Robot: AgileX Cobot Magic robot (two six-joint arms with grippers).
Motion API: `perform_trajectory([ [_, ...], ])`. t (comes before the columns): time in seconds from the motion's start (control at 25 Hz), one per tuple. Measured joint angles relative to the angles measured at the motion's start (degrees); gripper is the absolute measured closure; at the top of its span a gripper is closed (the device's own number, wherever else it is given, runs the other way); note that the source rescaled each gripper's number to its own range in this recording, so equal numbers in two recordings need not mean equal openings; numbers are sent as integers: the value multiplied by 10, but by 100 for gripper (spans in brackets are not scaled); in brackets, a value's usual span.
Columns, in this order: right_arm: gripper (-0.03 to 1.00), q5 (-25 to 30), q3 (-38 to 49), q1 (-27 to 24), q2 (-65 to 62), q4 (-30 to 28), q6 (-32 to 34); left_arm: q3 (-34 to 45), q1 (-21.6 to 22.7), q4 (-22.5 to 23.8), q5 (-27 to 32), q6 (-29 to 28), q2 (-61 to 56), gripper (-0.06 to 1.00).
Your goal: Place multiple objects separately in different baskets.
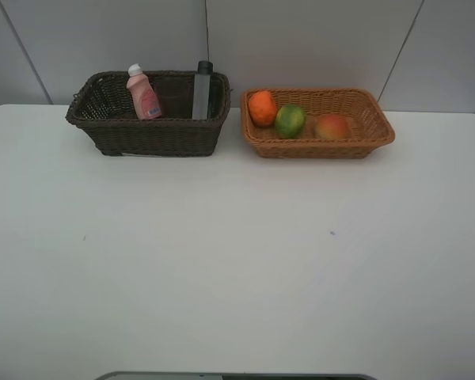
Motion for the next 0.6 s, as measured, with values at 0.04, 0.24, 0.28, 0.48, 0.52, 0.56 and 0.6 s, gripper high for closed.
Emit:
perform_trajectory([
  [0.04, 1, 0, 0, 0, 0, 0, 0, 1, 0, 1, 0, 0, 0, -3],
  [0.24, 1, 0, 0, 0, 0, 0, 0, 14, -54, 18, -15, -4, 0, -3],
  [0.28, 1, 0, 0, 0, 0, 0, 0, 14, -68, 24, -16, -9, 0, -3],
  [0.48, 1, 0, 0, 0, 0, 0, 0, 14, -77, 38, -16, -28, 0, -3],
  [0.52, 1, 0, 0, 0, 0, 0, 0, 14, -77, 39, -16, -28, 0, -3],
  [0.56, 1, 0, 0, 0, 0, 0, 0, 14, -77, 39, -16, -29, 0, -3],
  [0.6, 1, 0, 0, 0, 0, 0, 0, 15, -77, 39, -16, -29, 0, -3],
])
